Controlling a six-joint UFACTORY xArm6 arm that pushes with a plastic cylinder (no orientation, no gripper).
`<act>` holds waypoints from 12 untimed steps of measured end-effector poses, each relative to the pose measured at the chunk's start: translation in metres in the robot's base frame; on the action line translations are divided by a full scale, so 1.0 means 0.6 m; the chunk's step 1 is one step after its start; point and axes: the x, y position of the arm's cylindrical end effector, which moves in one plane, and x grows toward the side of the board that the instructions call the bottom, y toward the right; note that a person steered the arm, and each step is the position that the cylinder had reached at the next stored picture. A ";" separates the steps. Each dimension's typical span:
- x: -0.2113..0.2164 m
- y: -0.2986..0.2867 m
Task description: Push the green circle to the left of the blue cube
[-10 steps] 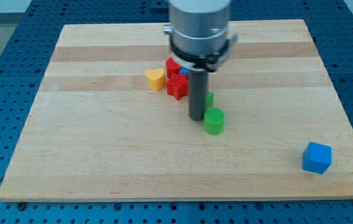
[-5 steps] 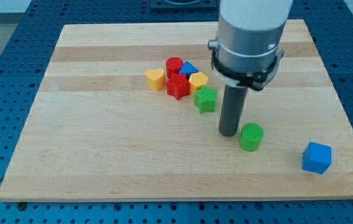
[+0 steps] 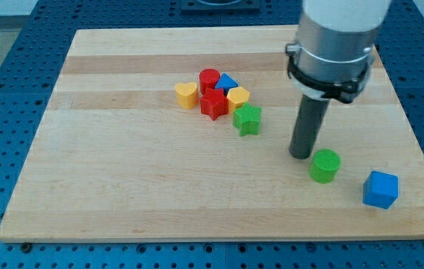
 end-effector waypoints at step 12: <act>0.057 -0.200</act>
